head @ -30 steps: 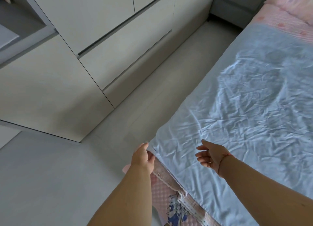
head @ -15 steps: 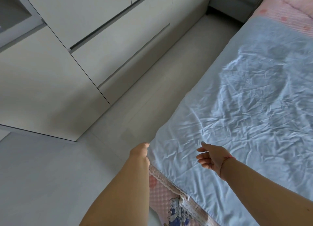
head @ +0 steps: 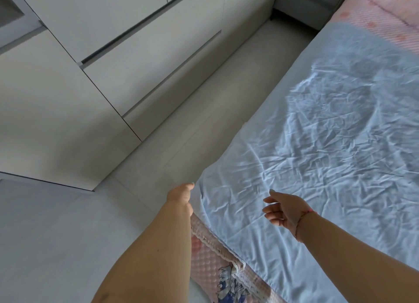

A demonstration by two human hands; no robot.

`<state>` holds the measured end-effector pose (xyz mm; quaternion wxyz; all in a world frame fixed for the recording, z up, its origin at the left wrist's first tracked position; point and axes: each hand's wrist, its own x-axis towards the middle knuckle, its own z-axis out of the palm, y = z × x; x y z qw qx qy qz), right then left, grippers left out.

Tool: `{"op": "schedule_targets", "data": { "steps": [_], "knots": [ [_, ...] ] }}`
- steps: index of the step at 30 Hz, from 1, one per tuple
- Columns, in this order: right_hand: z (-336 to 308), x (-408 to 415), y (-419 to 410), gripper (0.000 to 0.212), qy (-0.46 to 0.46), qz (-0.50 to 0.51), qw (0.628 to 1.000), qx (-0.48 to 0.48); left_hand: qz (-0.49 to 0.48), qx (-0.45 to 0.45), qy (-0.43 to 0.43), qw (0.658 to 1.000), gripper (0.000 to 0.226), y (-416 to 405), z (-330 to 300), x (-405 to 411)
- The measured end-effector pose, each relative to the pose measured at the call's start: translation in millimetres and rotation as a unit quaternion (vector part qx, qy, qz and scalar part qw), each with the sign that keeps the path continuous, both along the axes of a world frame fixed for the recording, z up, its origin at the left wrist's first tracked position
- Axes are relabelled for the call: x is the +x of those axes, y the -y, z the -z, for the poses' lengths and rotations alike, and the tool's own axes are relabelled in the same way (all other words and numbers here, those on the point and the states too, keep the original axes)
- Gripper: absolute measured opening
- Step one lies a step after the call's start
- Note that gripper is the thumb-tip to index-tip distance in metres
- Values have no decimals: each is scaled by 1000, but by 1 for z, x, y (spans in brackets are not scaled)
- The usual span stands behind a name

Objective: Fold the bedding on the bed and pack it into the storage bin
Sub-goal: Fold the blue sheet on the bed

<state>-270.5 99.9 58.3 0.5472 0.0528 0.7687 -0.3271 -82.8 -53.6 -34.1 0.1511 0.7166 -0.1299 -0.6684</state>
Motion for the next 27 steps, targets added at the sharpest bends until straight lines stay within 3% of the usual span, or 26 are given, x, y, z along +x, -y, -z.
{"op": "schedule_targets", "data": {
  "steps": [2,5,8,11,14,15,18,21,24,27],
  "knots": [
    [4,-1,-5,29,1,1,1000,3,-8,-14,17,1000,49,4,3,2],
    [7,-2,-12,28,-1,10,1000,8,8,-124,34,992,33,8,-10,0],
    [3,-2,-12,27,-4,26,1000,-2,6,-193,-61,979,22,1,-39,-17],
    [-11,-3,-4,28,-8,41,999,-32,41,-203,-181,962,38,-22,-69,-42],
    [-27,-6,8,29,-16,47,996,-76,84,-183,-279,939,86,-44,-91,-59],
    [-33,-8,12,29,-20,47,995,-91,110,-176,-304,930,89,-49,-95,-62],
    [-53,-10,22,27,-41,32,988,-146,205,-178,-343,899,67,-60,-113,-70],
    [-67,-8,26,36,-39,-3,979,-202,264,-171,-335,888,42,-73,-126,-79],
    [-73,0,22,54,0,2,976,-218,234,-148,-230,933,28,-76,-132,-87],
    [-76,6,15,67,28,27,967,-253,206,-161,-134,956,34,-74,-137,-93]
  ]
}}
